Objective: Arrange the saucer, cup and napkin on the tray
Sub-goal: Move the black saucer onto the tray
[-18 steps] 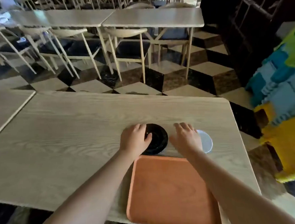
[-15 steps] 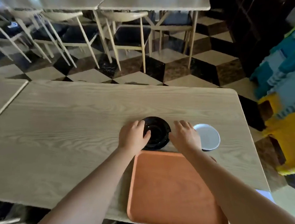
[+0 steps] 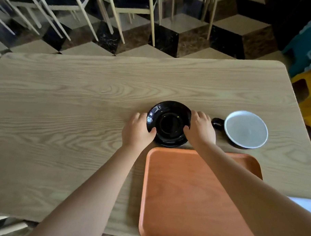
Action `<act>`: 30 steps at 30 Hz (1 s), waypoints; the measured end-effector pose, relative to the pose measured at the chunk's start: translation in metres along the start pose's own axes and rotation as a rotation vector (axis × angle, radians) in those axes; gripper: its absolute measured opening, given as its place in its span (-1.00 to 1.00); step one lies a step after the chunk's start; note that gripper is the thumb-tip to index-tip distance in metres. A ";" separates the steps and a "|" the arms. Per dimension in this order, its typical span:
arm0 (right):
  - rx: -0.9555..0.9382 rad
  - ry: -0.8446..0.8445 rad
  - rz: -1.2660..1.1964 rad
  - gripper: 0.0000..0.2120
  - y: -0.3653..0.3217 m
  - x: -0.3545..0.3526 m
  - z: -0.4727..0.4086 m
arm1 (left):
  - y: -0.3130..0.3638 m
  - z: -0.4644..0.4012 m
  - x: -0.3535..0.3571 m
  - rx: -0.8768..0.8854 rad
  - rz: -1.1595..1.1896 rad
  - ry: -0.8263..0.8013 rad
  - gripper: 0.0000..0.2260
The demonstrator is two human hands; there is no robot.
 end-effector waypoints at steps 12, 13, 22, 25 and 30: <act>-0.008 -0.002 -0.476 -0.63 0.012 -0.024 0.005 | -0.013 0.006 -0.009 -0.173 0.814 -0.242 -0.68; -0.029 -0.009 -0.501 -0.62 0.014 -0.027 0.010 | -0.014 0.011 -0.013 -0.211 0.860 -0.253 -0.66; -0.044 -0.170 -0.841 -0.51 0.050 -0.009 0.079 | -0.020 0.092 -0.020 -0.245 0.878 -0.284 -0.67; -0.010 -0.226 -0.949 -0.45 0.058 0.000 0.098 | -0.021 0.114 -0.014 -0.245 0.810 -0.311 -0.66; -0.019 -0.286 -1.026 -0.47 0.063 0.009 0.118 | -0.021 0.128 -0.009 -0.227 0.690 -0.316 -0.63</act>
Point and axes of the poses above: each hand's wrist, its own z-axis away from the middle knuckle, its own x-axis out of the palm, y = z × x, the point moved 4 cm from there along -z, towards the middle knuckle, and after that the axes turned 4 degrees about -y, right-handed, at the moved point
